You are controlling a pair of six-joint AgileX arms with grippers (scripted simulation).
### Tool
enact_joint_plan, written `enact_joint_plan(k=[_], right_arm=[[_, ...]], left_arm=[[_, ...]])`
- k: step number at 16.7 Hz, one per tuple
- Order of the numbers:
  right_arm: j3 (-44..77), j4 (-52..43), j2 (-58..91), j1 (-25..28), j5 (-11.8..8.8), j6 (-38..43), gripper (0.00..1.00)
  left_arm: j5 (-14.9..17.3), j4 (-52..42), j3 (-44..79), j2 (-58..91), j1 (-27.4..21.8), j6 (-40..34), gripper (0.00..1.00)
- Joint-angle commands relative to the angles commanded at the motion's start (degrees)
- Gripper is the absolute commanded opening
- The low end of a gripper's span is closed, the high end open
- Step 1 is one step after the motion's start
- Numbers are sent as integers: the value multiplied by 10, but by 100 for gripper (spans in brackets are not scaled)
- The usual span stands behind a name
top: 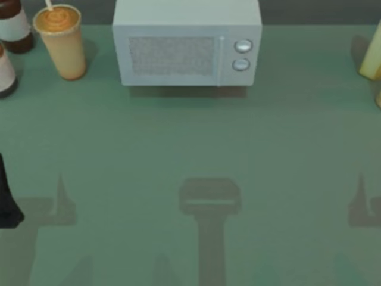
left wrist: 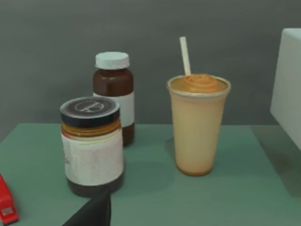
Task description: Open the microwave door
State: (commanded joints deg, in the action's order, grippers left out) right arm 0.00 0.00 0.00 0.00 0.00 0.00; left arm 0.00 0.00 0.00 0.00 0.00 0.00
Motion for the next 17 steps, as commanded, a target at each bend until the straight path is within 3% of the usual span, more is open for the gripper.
enact_joint_plan(k=[4, 7, 17], right_arm=[[0, 0, 0, 0, 0, 0, 100], [0, 0, 0, 0, 0, 0, 100], [0, 0, 0, 0, 0, 0, 100]], left_arm=[[-9, -3, 17, 17, -11, -4, 100], [-43, -12, 78, 90, -50, -20, 100], [-247, -25, 486, 640, -280, -148, 100]])
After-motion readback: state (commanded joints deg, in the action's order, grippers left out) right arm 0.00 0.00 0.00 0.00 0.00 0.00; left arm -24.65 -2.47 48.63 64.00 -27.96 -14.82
